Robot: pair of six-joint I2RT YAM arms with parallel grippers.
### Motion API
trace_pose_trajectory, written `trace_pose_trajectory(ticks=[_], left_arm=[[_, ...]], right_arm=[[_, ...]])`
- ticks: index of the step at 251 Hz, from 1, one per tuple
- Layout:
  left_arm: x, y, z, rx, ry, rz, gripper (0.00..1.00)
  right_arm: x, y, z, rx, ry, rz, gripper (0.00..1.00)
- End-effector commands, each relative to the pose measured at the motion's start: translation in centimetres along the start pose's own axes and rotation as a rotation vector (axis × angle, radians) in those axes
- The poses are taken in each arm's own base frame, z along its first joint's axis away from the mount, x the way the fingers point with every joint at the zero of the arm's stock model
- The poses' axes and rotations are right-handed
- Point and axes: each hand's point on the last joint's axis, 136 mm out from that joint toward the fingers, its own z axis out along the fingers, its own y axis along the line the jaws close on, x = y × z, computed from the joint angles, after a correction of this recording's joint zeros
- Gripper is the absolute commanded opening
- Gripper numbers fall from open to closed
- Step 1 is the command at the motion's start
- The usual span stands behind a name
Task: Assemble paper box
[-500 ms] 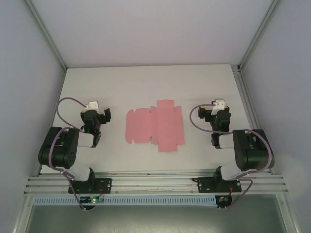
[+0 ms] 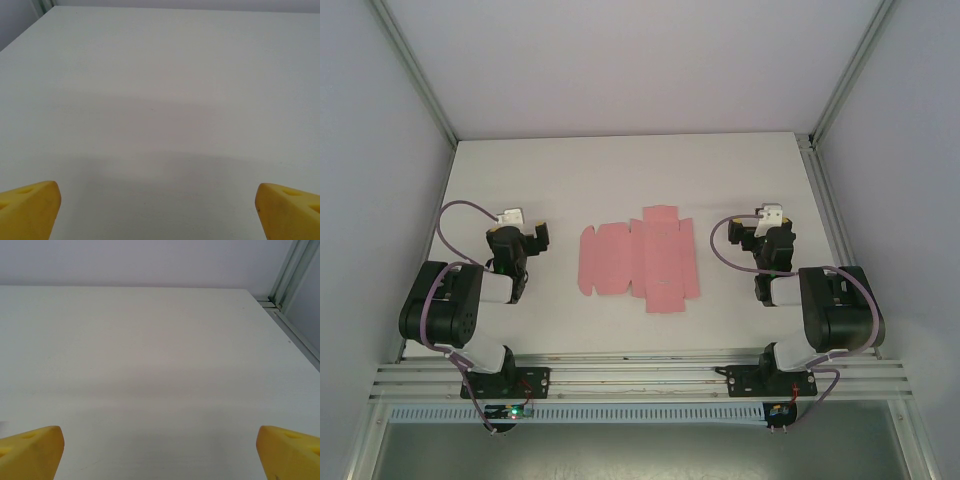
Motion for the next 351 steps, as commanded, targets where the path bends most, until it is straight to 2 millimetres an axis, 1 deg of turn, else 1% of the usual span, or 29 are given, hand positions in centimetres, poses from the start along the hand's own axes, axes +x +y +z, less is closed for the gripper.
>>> trace_pose_trajectory(ticks=[1, 46, 49, 140, 154, 174, 188, 202, 210, 219, 230, 239, 253, 260, 271, 283, 300, 318, 327, 328, 332, 344, 351], left_arm=[[-1.5, -0.1, 0.1, 0.016, -0.031, 0.016, 1.0], [-1.4, -0.1, 0.1, 0.016, -0.031, 0.016, 1.0], [-1.5, -0.1, 0.1, 0.016, -0.032, 0.017, 1.0], [-1.5, -0.1, 0.1, 0.018, -0.032, 0.018, 1.0], [-2.2, -0.3, 0.1, 0.021, -0.037, 0.019, 1.0], [-3.5, 0.8, -0.2, -0.05, 0.015, 0.004, 1.0], [-4.8, 1.5, -1.0, -0.093, 0.021, -0.011, 1.0], [-6.2, 2.2, -2.0, -0.13, 0.024, -0.087, 1.0], [-7.0, 1.9, -2.6, -0.113, 0.029, -0.144, 1.0], [-7.8, 0.5, -3.1, -0.035, 0.052, -0.175, 1.0], [-8.3, -1.3, -3.7, 0.054, 0.105, -0.214, 1.0], [-8.1, -1.9, -4.1, 0.071, 0.163, -0.257, 1.0], [-7.0, -2.7, -4.7, 0.081, 0.275, -0.316, 1.0], [-6.2, -3.3, -5.1, 0.09, 0.326, -0.334, 1.0], [-4.7, -4.2, -5.6, 0.111, 0.398, -0.354, 1.0], [-3.2, -5.4, -6.1, 0.143, 0.463, -0.365, 1.0], [-1.0, -7.3, -7.1, 0.194, 0.561, -0.363, 1.0], [0.7, -9.2, -8.0, 0.253, 0.635, -0.36, 1.0], [1.2, -10.2, -8.4, 0.29, 0.659, -0.364, 1.0], [1.2, -10.3, -8.4, 0.294, 0.662, -0.364, 1.0], [1.5, -10.7, -8.5, 0.31, 0.673, -0.368, 1.0], [2.0, -11.8, -8.9, 0.35, 0.7, -0.377, 1.0], [2.2, -12.2, -9.0, 0.36, 0.713, -0.379, 1.0]], right_arm=[[-1.3, 0.3, 0.1, -0.01, -0.043, 0.019, 0.98], [-1.6, 0.3, 0.2, -0.009, -0.048, 0.019, 0.98], [-1.3, 0.3, 0.1, -0.009, -0.043, 0.019, 0.98], [-1.4, 0.2, 0.1, -0.006, -0.045, 0.019, 0.98], [-1.4, 0.3, 0.1, -0.007, -0.045, 0.02, 0.98], [-2.1, 0.7, 0.3, -0.032, -0.043, 0.014, 0.98], [-3.2, 1.5, 0.1, -0.063, -0.012, -0.011, 0.98], [-4.6, 0.8, -0.3, 0.002, 0.025, -0.013, 0.98], [-5.7, 0.5, -0.6, 0.022, 0.028, 0.015, 0.98], [-6.5, 0.6, -1.0, 0.021, 0.033, 0.062, 0.98], [-7.2, 1.7, -1.5, -0.039, 0.045, 0.107, 0.98], [-7.6, 2.6, -1.8, -0.08, 0.065, 0.169, 0.98], [-7.2, 5.2, -2.5, -0.16, 0.14, 0.212, 0.98], [-6.7, 6.4, -2.9, -0.179, 0.185, 0.233, 0.96], [-5.5, 8.5, -3.5, -0.216, 0.268, 0.255, 0.94], [-4.0, 11.1, -4.2, -0.273, 0.362, 0.267, 0.88], [-2.0, 14.6, -5.0, -0.345, 0.472, 0.24, 0.83], [0.3, 17.8, -5.5, -0.41, 0.575, 0.204, 0.79], [1.2, 19.4, -5.6, -0.455, 0.616, 0.188, 0.77], [1.0, 19.6, -5.5, -0.459, 0.615, 0.188, 0.77], [1.7, 20.1, -5.6, -0.47, 0.638, 0.182, 0.76], [3.1, 21.5, -5.4, -0.508, 0.692, 0.161, 0.67], [4.1, 21.7, -5.1, -0.501, 0.73, 0.158, 0.63]])
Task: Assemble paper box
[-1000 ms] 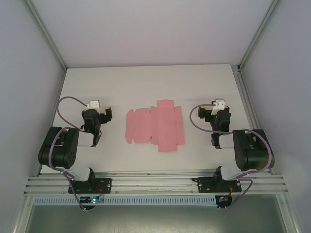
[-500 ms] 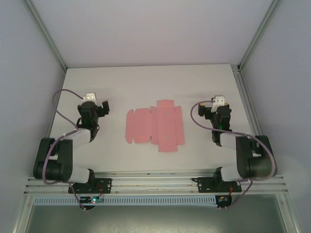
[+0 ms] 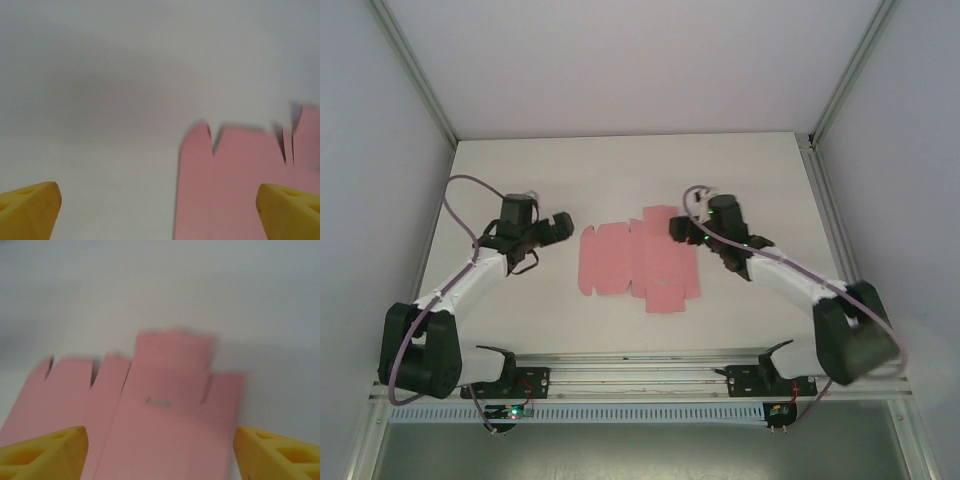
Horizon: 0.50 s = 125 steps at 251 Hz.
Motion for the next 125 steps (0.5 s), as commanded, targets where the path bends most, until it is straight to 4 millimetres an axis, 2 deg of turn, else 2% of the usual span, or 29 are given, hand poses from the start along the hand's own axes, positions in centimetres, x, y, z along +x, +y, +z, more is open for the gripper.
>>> trace_pose_trajectory(ticks=[1, 47, 81, 125], left_arm=[[4.7, -1.4, 0.5, 0.067, 0.189, -0.073, 1.0], [6.8, -1.5, 1.5, 0.052, 0.274, -0.061, 1.0], [7.2, -2.2, 2.2, 0.1, 0.295, -0.076, 1.0], [7.7, -3.2, 3.4, 0.163, 0.336, -0.116, 1.0]], right_arm=[[4.6, 1.0, 2.3, -0.03, 0.228, 0.056, 0.63], [7.9, -3.0, 5.2, 0.097, 0.337, 0.151, 0.58], [9.7, -4.3, 5.8, 0.127, 0.374, 0.17, 0.56], [13.1, -6.1, 6.6, 0.106, 0.44, 0.324, 0.53]])
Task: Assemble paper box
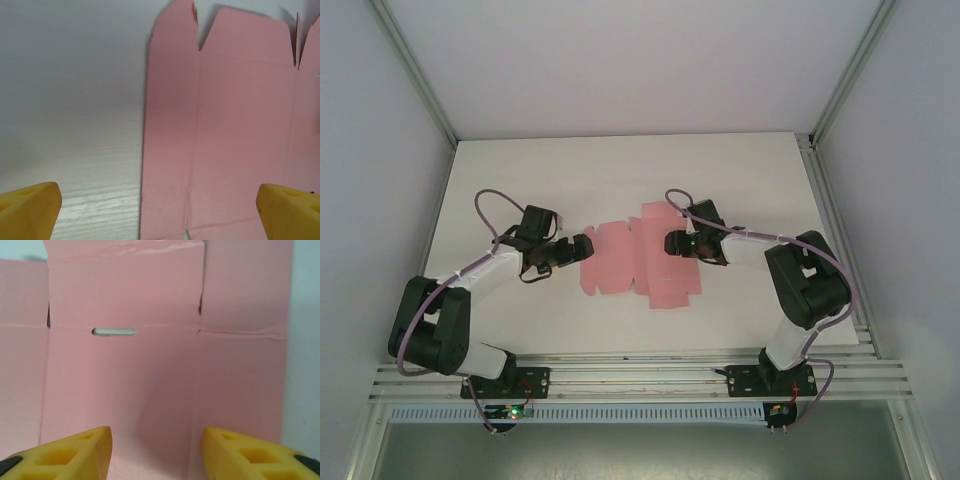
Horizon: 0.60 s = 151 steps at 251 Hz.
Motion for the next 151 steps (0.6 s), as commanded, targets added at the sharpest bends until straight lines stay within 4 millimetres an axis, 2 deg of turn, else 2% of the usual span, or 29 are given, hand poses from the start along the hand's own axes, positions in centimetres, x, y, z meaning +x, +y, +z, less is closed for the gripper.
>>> trace_pose_trajectory(ticks=[1, 33, 65, 90, 123, 151], left_arm=[[0.5, -1.2, 1.0, 0.069, 0.045, -0.028, 1.0], [0.6, -2.1, 2.0, 0.138, 0.075, -0.048, 1.0], [0.9, -1.5, 3.2, 0.122, 0.11, -0.079, 1.0], [1.4, -2.0, 3.9, 0.155, 0.162, -0.11, 0.96], [2.0, -2.5, 3.8, 0.206, 0.173, -0.115, 0.92], [2.0, -2.9, 3.9, 0.235, 0.174, -0.112, 0.85]], right_arm=[[6.1, -3.8, 2.2, 0.046, 0.184, 0.149, 0.53], [7.1, -4.9, 2.6, 0.04, 0.201, 0.203, 0.52], [7.2, -4.8, 2.7, 0.037, 0.205, 0.19, 0.52], [7.2, -4.8, 2.6, 0.04, 0.212, 0.18, 0.52], [7.6, -4.9, 2.6, 0.041, 0.221, 0.176, 0.52], [7.8, -4.9, 2.7, 0.041, 0.231, 0.172, 0.52]])
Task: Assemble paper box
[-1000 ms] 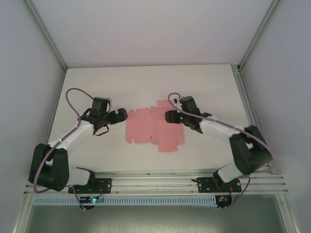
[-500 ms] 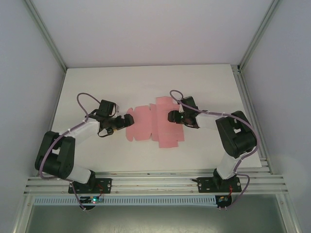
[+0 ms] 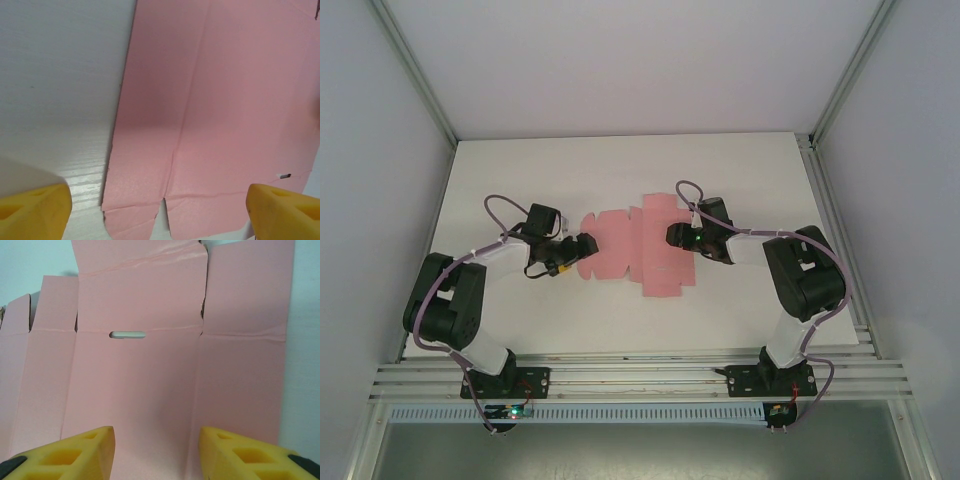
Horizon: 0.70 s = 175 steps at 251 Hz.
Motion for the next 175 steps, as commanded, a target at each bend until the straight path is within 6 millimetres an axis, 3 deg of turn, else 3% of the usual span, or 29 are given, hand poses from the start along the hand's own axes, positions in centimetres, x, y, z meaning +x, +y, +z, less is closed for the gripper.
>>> trace_pose_trajectory(ticks=[1, 86, 175], left_arm=[[1.7, -1.9, 1.5, 0.138, 0.081, 0.014, 0.84], [1.4, -4.7, 1.1, 0.284, 0.089, 0.046, 0.76], [-0.2, -9.8, -5.0, 0.51, -0.155, 0.142, 0.75]], right_arm=[[9.4, -5.9, 0.5, 0.177, 0.296, 0.112, 0.52], [10.0, -5.8, 0.9, 0.168, 0.323, 0.11, 0.49], [10.8, -6.1, 0.9, 0.178, 0.341, 0.108, 0.48]])
